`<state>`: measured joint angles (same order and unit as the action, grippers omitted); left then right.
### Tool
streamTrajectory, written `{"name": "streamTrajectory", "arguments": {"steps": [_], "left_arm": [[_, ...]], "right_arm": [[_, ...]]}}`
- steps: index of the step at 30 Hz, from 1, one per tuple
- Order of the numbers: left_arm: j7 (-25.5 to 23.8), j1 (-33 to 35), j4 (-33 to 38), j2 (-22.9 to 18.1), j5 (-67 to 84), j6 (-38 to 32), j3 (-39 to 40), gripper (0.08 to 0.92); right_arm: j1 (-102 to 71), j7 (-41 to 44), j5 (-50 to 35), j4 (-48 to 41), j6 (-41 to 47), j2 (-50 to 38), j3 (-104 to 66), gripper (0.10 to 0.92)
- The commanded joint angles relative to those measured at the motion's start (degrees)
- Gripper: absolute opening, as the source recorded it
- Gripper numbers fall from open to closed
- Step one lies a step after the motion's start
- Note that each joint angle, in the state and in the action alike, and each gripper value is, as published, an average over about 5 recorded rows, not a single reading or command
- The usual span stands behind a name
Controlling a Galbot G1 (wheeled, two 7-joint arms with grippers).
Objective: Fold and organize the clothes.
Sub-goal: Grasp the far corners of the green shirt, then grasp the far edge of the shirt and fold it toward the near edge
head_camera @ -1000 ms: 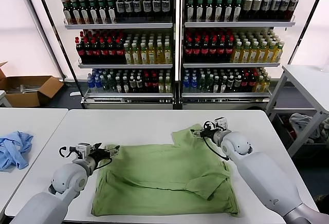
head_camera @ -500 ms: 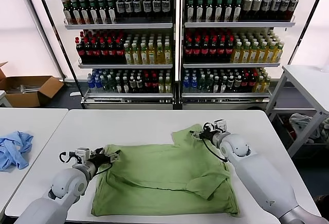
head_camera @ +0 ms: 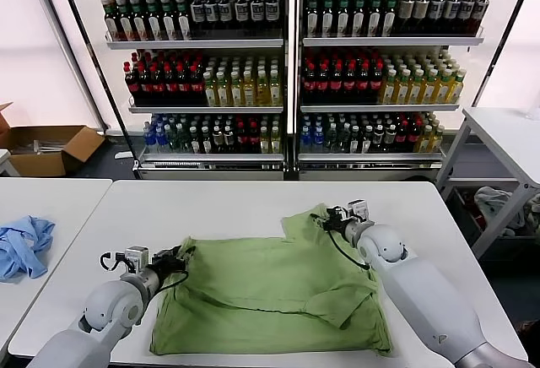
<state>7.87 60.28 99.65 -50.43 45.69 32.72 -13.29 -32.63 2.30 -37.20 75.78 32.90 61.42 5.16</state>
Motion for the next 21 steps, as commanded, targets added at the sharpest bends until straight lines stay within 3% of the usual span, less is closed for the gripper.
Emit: {"name": "streamTrajectory", "arguments": {"steps": [1, 5, 10, 21], "left_arm": [[-0.92, 0.1, 0.58, 0.1, -0.71, -0.64, -0.02, 0.212], [-1.66, 0.11, 1.01, 0.22, -1.75, -3.17, 0.13, 0.111], [-1.3, 0.34, 2.22, 0.65, -2.39, -5.7, -0.21, 0.083], [3.35, 5.05, 8.44, 2.26, -4.4, -10.33, -2.03, 0.083]], "right_arm": [[-0.48, 0.42, 0.91, 0.54, 0.18, -0.3, 0.29, 0.341], [-1.37, 0.09, 0.99, 3.29, -0.21, -1.29, -0.4, 0.228], [-3.86, -1.02, 0.71, 9.88, -1.1, -3.99, -2.07, 0.113], [-12.55, -2.96, 0.32, 26.42, -4.62, -11.21, -9.85, 0.106]]}}
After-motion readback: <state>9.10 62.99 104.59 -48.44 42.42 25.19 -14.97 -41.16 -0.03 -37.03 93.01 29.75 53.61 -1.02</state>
